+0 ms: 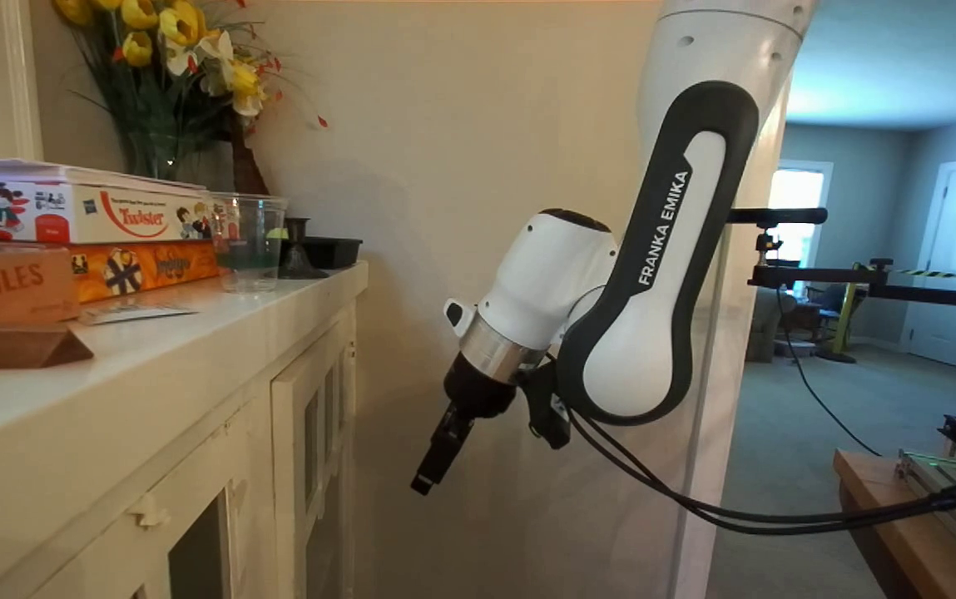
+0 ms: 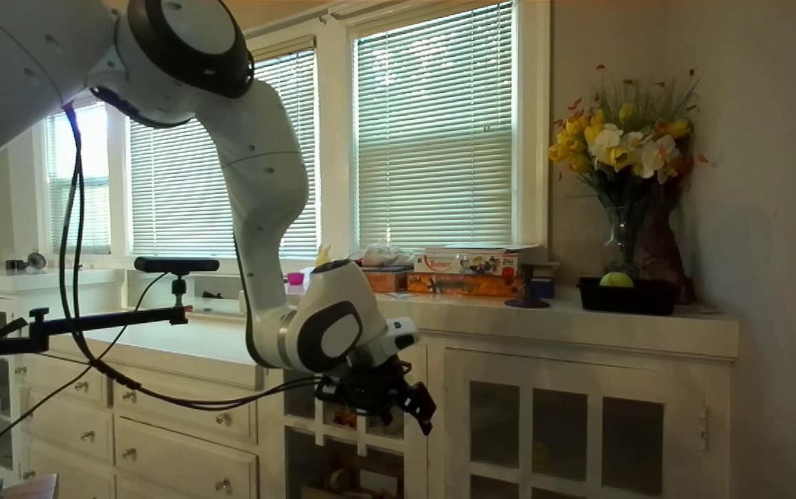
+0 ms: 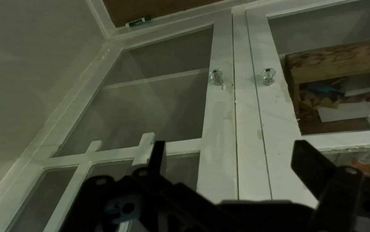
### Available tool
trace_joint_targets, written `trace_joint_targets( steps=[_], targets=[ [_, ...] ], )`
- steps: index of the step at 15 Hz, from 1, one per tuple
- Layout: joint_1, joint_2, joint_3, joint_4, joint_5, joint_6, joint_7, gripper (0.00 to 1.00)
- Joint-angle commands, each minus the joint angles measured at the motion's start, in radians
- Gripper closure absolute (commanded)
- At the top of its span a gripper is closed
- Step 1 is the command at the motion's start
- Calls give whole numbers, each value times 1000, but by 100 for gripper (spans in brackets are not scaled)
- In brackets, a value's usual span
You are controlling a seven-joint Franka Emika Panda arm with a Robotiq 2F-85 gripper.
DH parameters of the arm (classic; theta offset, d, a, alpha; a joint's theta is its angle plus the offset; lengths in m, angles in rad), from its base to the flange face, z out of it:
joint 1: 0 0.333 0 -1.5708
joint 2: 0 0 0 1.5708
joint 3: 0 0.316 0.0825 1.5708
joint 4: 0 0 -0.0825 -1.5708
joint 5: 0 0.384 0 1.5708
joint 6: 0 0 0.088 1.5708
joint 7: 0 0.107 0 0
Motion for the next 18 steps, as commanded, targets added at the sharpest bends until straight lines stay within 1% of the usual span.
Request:
trace_joint_targets(
  steps=[1, 3, 5, 7, 11, 15, 18],
  targets=[
    [29, 86, -23, 20, 93, 162, -2, 0],
    [4, 132, 8, 36, 128, 230, -9, 0],
    [-10, 171, 30, 55, 142, 270, -19, 0],
    [2, 207, 26, 79, 149, 294, -41, 0],
    [41, 264, -11, 146, 171, 299, -94, 0],
    [99, 320, -71, 230, 219, 296, -159, 0],
    [136, 357, -101, 290, 247, 297, -186, 0]
  ],
)
